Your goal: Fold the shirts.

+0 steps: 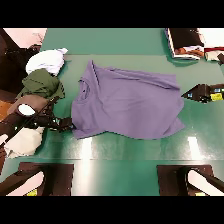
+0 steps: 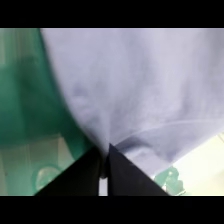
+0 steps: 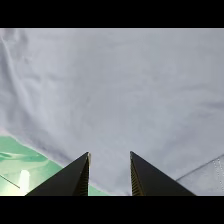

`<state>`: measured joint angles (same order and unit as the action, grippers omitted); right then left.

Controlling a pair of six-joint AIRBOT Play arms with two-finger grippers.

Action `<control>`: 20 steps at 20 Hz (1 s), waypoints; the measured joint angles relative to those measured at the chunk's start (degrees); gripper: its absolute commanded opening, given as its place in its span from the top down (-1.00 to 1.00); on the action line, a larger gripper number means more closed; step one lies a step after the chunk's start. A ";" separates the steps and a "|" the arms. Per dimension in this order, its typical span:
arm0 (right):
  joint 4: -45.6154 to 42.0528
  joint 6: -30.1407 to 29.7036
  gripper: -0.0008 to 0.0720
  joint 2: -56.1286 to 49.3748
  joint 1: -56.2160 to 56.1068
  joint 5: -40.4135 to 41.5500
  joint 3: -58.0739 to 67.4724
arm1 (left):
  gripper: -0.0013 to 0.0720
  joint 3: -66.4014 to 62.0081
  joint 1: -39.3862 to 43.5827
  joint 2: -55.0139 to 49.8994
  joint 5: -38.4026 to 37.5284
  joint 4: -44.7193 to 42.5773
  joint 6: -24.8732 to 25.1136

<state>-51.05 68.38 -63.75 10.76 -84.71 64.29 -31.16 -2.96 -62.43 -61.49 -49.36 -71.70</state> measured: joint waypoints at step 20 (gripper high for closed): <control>-10.19 1.20 0.30 -10.10 11.58 7.41 -22.01 | 0.90 -15.69 -0.07 3.76 -3.93 -1.18 0.09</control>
<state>-61.23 69.58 -73.84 22.35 -77.30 42.28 -46.85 -3.03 -58.67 -65.43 -50.54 -71.61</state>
